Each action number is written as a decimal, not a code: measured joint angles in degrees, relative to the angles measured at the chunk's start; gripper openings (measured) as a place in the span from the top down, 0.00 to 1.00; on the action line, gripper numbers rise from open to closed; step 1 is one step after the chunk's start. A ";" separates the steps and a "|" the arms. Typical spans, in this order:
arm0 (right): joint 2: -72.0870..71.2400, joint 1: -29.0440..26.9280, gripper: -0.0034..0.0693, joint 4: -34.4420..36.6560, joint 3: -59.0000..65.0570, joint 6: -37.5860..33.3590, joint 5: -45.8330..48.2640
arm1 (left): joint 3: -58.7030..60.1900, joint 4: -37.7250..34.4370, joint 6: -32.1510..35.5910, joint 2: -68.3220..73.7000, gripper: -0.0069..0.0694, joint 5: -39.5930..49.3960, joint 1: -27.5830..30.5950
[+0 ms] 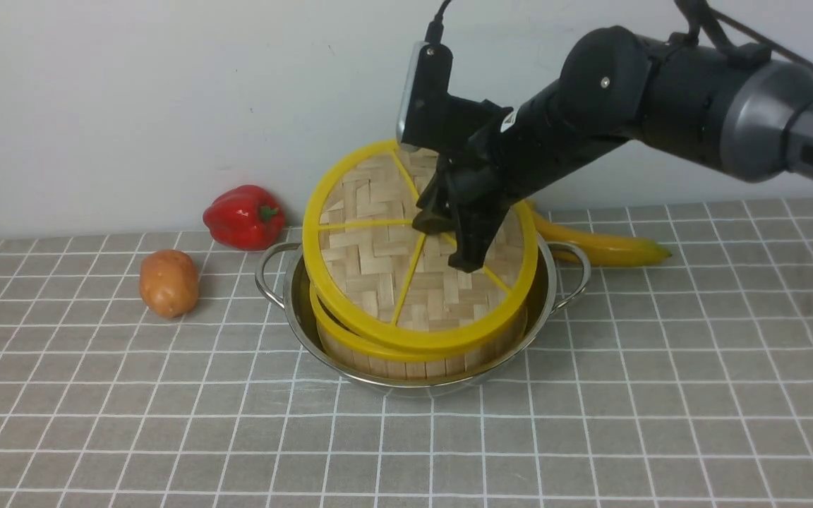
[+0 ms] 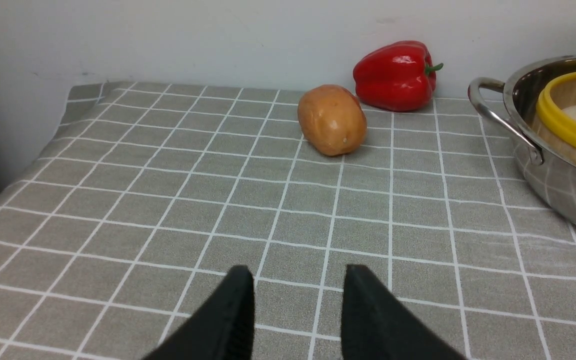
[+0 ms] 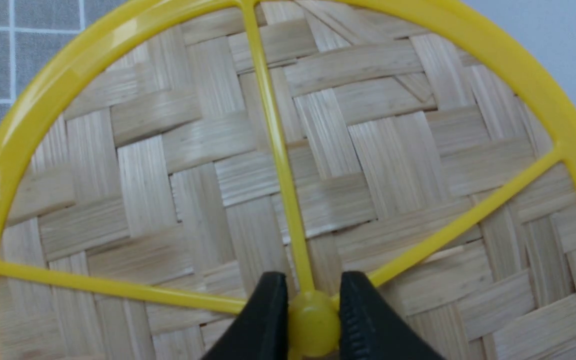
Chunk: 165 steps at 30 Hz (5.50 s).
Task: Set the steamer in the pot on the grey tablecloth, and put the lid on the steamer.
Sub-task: 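Place the bamboo steamer lid onto the steamer basket in the pot with the right gripper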
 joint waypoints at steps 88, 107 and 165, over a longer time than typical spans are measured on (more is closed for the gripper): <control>-0.38 0.00 0.75 -0.64 -0.11 -0.07 -0.68 | 0.00 0.00 0.00 0.00 0.59 0.00 0.00; 0.12 0.00 0.75 0.70 -0.11 -0.16 -0.86 | 0.00 0.00 0.00 0.00 0.59 0.00 0.00; 1.33 0.00 0.64 1.51 -0.11 -5.89 -3.41 | 0.00 0.00 0.00 0.00 0.59 0.00 0.00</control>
